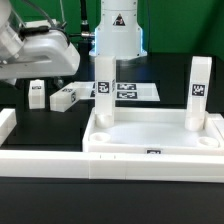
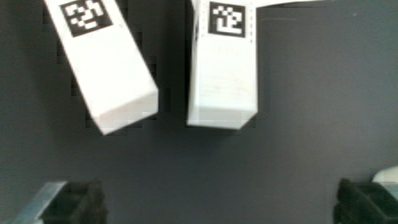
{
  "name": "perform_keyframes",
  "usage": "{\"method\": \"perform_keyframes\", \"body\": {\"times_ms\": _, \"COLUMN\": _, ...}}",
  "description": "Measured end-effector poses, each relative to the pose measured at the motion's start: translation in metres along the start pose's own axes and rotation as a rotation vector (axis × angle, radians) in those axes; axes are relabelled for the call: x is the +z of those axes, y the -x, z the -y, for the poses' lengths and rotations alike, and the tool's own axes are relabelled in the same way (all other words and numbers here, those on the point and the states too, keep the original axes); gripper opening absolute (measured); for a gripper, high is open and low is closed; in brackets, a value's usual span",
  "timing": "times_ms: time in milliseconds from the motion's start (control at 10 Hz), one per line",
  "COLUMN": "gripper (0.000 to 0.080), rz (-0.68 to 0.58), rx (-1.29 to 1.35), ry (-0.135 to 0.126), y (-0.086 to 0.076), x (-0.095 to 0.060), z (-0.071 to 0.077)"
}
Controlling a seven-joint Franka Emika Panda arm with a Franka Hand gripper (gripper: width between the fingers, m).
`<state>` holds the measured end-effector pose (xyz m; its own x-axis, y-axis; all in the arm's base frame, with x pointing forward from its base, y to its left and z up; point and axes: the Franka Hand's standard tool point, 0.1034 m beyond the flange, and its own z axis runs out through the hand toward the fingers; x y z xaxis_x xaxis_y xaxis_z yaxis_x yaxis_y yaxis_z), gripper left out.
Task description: Assemble desk
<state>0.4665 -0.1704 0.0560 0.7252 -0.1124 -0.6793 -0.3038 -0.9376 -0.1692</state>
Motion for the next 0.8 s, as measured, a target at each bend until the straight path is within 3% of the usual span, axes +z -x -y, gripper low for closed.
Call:
{"method": "perform_keyframes", "body": {"times_ms": 200, "gripper": 0.0649, "rz": 0.117, "rx": 0.025, "ry": -0.005, "y": 0.0, "x": 0.005, "z": 0.007}}
{"method": "perform_keyframes", "body": {"times_ms": 500, "gripper": 0.0649, "rz": 0.107, "rx": -0.002, "ry": 0.003, "y": -0.004, "x": 0.003, "z": 0.007}}
{"method": "perform_keyframes", "body": {"times_ms": 800, "gripper": 0.0649, "rz": 0.165, "rx": 0.124, "ry": -0.004, "y": 0.0, "x": 0.02, "z": 0.001}}
